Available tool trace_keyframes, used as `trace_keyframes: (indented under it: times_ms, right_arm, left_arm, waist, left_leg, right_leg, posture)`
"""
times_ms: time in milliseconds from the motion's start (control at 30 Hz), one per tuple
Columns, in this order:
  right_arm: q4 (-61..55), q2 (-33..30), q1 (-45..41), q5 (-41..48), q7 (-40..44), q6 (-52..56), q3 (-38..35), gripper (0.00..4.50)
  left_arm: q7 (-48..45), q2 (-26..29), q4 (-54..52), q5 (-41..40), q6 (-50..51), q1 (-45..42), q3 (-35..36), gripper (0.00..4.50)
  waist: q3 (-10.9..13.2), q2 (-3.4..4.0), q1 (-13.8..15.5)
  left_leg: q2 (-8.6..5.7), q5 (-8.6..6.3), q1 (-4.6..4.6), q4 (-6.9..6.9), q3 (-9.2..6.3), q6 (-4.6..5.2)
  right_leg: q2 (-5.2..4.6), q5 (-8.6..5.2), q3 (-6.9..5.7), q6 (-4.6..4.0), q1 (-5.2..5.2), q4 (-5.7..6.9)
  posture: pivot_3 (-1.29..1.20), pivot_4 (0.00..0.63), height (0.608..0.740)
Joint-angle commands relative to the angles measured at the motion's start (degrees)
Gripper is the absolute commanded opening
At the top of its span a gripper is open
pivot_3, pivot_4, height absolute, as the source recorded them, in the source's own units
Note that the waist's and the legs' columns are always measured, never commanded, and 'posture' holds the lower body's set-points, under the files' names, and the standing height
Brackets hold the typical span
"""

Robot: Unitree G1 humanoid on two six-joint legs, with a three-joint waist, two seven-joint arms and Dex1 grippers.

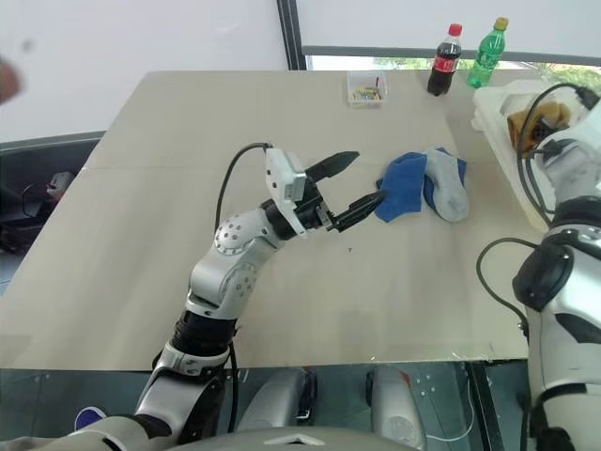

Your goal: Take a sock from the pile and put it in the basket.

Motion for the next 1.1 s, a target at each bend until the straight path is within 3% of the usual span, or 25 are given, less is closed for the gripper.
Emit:
trace_keyframes:
  times_ms: [33, 100, 400, 633, 867, 967, 1100]
  right_arm:
    - [5.43, -2.03, -2.54, -1.57, 1.33, -5.97, 0.6, 0.1]
    - [6.96, -2.2, -1.29, -2.49, 0.27, -6.94, 0.87, 0.1]
    - [6.71, -3.14, -3.49, -5.67, 1.89, -7.95, 3.66, 4.39]
    - [-2.92, -2.53, -3.52, -9.47, 8.99, -14.63, 11.09, 4.46]
    - [-67.44, -0.23, 32.74, -6.03, 17.9, 0.63, 19.3, 4.46]
    - [-86.17, 1.35, 45.33, -3.19, 16.99, 8.19, 19.6, 4.46]
    - [-100.82, 1.76, 59.92, -3.12, 18.01, 11.47, 21.18, 4.46]
  left_arm:
    - [2.87, 0.09, -5.28, 0.85, 0.47, 0.72, 0.18, 4.5]
    - [4.28, 0.43, -6.63, 1.2, 1.3, 1.31, 0.3, 4.5]
    - [5.48, 2.91, -9.3, -0.39, 5.91, 1.84, 1.06, 4.5]
    - [4.96, 4.08, -7.36, -1.23, 8.57, 1.46, 1.26, 4.5]
    - [-1.7, 7.38, -4.88, -3.55, 6.04, 2.49, 3.16, 4.5]
    - [-6.66, 10.94, -3.23, -6.56, 6.61, 2.7, 5.58, 4.5]
    - [-13.09, 17.25, -1.74, -8.77, 6.6, 4.58, 8.62, 4.5]
  waist:
    - [0.01, 0.0, 0.02]
    - [0.01, 0.0, 0.05]
    - [0.01, 0.01, 0.08]
    - [0.04, 0.08, 0.13]
    - [-0.02, 0.12, 1.18]
    - [0.0, 0.17, 0.97]
    - [0.02, 0.13, 0.39]
  left_leg:
    - [0.04, 0.0, -0.02, -0.06, 0.01, 0.0]
    - [0.08, 0.0, -0.03, -0.1, 0.0, 0.0]
    - [0.08, -0.01, -0.01, -0.11, -0.03, 0.01]
    - [0.07, 0.02, 0.0, -0.11, -0.08, -0.03]
    - [0.2, 0.14, -0.16, -0.14, -0.34, -0.25]
    - [0.17, 0.14, -0.24, -0.14, -0.39, -0.25]
    - [0.15, -0.02, 0.02, -0.01, -0.3, 0.01]
  right_leg:
    - [-0.01, 0.0, 0.01, 0.0, -0.01, -0.06]
    - [-0.03, 0.01, 0.04, 0.01, 0.0, -0.17]
    - [-0.01, 0.01, 0.05, 0.02, 0.0, -0.2]
    - [-0.02, 0.01, 0.05, 0.02, -0.01, -0.16]
    - [-0.04, 0.01, -0.18, 0.03, -0.05, -0.23]
    - [-0.1, 0.0, -0.08, 0.05, -0.24, -0.14]
    - [-0.09, -0.01, 0.01, 0.05, -0.14, 0.1]
  posture:
    - [0.0, 0.15, 0.74]
    - [0.0, 0.15, 0.74]
    - [0.0, 0.15, 0.74]
    - [0.0, 0.15, 0.74]
    - [0.0, 0.15, 0.74]
    - [0.0, 0.15, 0.74]
    - [0.0, 0.15, 0.74]
